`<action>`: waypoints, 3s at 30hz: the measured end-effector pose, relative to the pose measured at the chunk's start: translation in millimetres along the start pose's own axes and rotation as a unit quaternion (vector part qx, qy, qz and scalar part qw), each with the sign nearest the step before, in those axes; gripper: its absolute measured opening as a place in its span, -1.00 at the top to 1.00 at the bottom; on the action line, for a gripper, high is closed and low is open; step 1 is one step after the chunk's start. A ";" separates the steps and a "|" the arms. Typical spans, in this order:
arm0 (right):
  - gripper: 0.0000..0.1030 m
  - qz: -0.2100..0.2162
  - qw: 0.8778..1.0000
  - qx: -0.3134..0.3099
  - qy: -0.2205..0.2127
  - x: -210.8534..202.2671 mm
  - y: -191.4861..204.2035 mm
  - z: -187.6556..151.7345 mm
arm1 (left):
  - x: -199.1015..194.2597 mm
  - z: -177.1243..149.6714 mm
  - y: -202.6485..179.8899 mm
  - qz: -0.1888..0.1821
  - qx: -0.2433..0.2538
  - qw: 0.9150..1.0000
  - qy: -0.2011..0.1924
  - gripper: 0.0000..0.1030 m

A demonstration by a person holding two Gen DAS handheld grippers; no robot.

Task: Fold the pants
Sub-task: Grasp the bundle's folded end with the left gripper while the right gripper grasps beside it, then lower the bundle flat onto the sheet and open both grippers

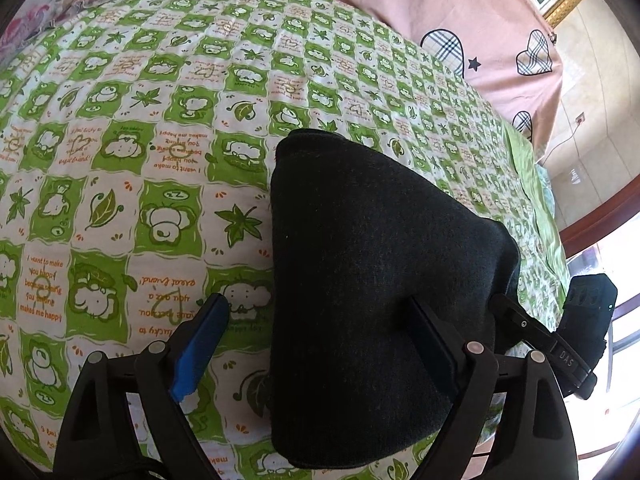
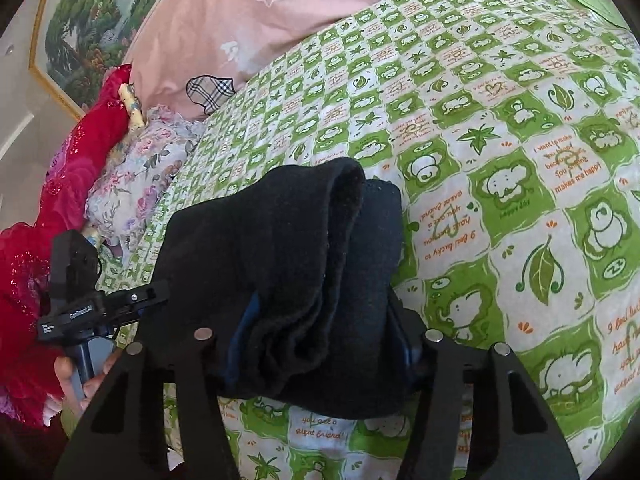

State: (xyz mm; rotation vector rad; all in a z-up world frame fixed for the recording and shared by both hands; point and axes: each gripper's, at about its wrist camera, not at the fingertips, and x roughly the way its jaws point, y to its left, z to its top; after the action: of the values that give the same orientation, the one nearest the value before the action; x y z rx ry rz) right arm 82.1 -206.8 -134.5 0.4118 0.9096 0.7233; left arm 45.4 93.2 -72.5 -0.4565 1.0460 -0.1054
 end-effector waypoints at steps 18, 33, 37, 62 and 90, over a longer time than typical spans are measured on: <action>-0.06 0.021 0.999 -0.014 -0.034 -14.9 29.1 2.3 | -23.5 -0.4 -0.4 -0.055 -0.006 0.998 -0.016 0.35; -0.03 0.080 0.993 -0.087 -0.013 31.3 104.5 40.5 | -98.8 18.5 42.0 0.030 -0.014 0.993 -0.109 0.35; -0.03 0.083 0.991 -0.105 -0.004 52.9 121.4 51.2 | -99.7 28.5 58.2 0.044 -0.024 0.992 -0.115 0.35; -0.34 0.050 0.991 -0.121 0.037 129.7 116.2 75.9 | -66.3 40.8 104.5 0.068 -0.020 0.990 -0.123 -0.02; -0.81 0.007 0.979 -0.204 -0.024 62.6 141.0 37.1 | -99.4 -13.9 59.5 0.171 0.025 0.975 -0.141 -0.60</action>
State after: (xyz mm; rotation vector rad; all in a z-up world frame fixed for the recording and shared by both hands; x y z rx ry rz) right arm 83.4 -64.7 -63.8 0.0705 0.6899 0.8854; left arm -24.4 172.1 -22.3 -0.2320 0.8258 0.2344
